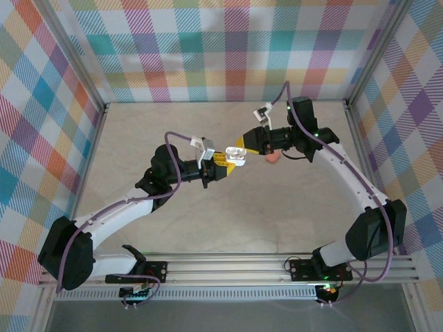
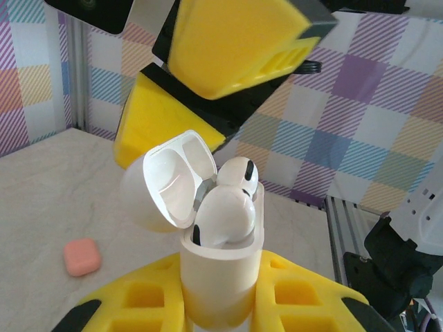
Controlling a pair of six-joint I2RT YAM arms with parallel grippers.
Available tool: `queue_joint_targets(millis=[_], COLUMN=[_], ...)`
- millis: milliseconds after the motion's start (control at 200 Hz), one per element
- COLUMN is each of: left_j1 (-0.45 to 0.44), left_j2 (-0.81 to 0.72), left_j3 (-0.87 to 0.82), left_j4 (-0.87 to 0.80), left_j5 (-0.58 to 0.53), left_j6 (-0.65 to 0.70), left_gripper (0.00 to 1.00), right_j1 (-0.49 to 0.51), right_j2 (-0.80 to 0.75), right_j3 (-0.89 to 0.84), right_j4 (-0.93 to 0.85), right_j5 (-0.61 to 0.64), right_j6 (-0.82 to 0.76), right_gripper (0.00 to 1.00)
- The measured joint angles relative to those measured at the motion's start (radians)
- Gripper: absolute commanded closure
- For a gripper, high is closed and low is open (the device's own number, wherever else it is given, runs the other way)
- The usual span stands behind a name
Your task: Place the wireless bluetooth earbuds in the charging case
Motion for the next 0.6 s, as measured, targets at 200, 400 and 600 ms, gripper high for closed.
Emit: queue_joint_targets(millis=[200, 400, 600], left_j1=[0.0, 0.0, 0.0], left_j2=[0.003, 0.01, 0.013], left_j3=[0.003, 0.019, 0.021], left_j4=[-0.002, -0.022, -0.027], left_j5=[-0.005, -0.013, -0.016], left_j6=[-0.003, -0.01, -0.028], left_gripper=[1.0, 1.0, 1.0], right_j1=[0.024, 0.024, 0.024], right_j2=[0.017, 0.017, 0.017], right_j3=[0.0, 0.0, 0.01], right_j4=[0.0, 0.0, 0.0], right_j5=[-0.022, -0.023, -0.022], right_j6=[-0.002, -0.01, -0.019], right_gripper=[0.47, 0.46, 0.47])
